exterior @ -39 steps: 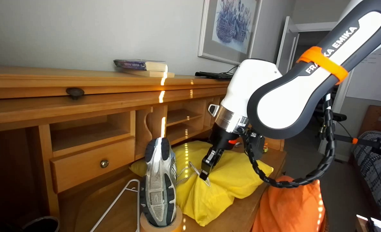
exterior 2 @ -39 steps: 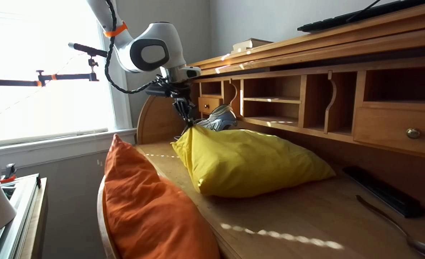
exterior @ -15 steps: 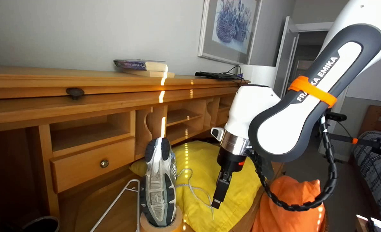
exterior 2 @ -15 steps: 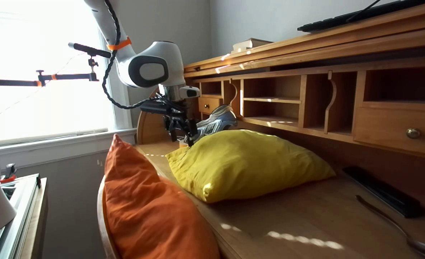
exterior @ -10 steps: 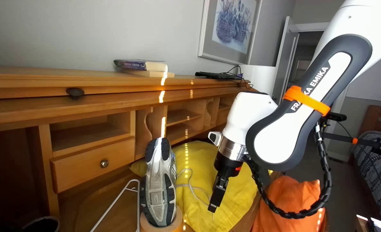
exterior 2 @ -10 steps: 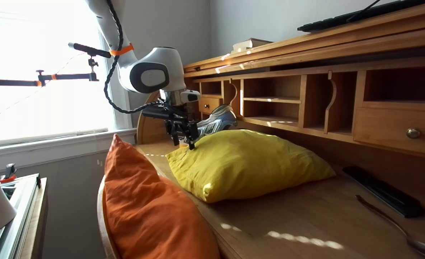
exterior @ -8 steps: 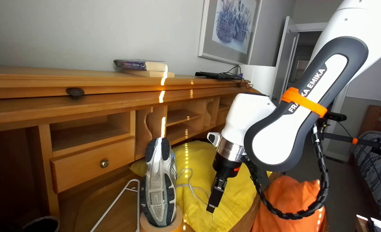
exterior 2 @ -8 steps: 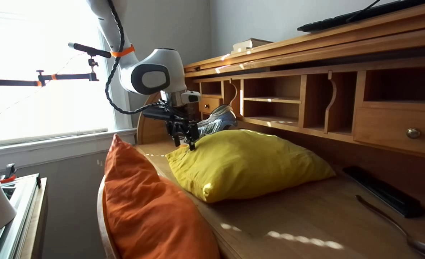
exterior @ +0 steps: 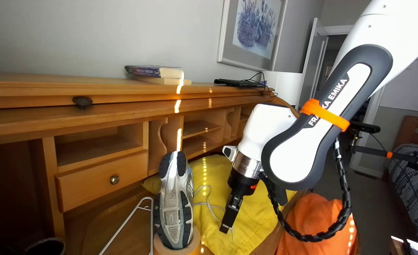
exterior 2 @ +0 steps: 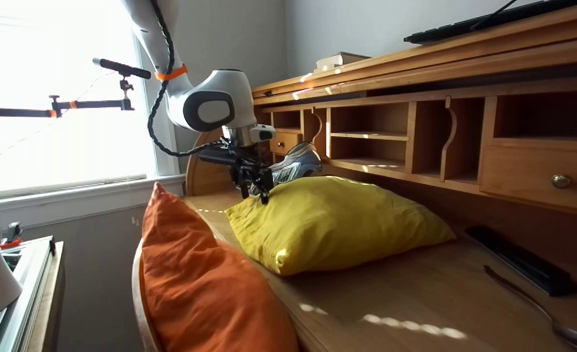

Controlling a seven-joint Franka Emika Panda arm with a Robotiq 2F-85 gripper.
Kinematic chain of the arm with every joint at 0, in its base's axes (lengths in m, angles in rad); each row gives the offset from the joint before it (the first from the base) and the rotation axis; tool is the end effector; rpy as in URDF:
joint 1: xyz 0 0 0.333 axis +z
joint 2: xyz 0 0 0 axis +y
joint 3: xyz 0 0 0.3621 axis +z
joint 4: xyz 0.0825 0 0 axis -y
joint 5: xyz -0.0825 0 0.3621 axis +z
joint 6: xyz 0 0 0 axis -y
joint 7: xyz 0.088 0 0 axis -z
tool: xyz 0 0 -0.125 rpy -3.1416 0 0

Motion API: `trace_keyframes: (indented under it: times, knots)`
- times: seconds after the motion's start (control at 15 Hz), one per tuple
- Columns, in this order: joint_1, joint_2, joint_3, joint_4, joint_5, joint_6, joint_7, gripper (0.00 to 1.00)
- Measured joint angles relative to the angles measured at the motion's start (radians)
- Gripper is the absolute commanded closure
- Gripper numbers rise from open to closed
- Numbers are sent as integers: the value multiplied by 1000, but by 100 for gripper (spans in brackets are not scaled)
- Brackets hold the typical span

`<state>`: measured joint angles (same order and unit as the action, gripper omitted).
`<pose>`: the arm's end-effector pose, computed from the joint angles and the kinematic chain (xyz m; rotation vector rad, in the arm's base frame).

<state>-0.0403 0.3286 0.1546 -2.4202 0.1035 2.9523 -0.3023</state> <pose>0.5185 0.0532 0.2431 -3.0303 -0.4636 -0.3250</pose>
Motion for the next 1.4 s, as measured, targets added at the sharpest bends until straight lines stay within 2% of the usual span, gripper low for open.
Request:
trace_keyframes:
  times: [0.13, 0.4, 0.8, 1.07, 1.13, 1.2, 1.33, 1.4]
  knots:
    - [-3, 10, 2, 9, 0, 0, 3, 34]
    - [-10, 20, 2, 22, 0, 0, 9, 37]
    - [-12, 28, 2, 33, 0, 0, 24, 35]
    - [-12, 35, 2, 37, 0, 0, 32, 50]
    - [-12, 35, 2, 38, 0, 0, 34, 59]
    - [-12, 35, 2, 39, 0, 0, 37, 59]
    - [-12, 35, 2, 40, 0, 0, 44, 75]
    - [-12, 35, 2, 40, 0, 0, 46, 79]
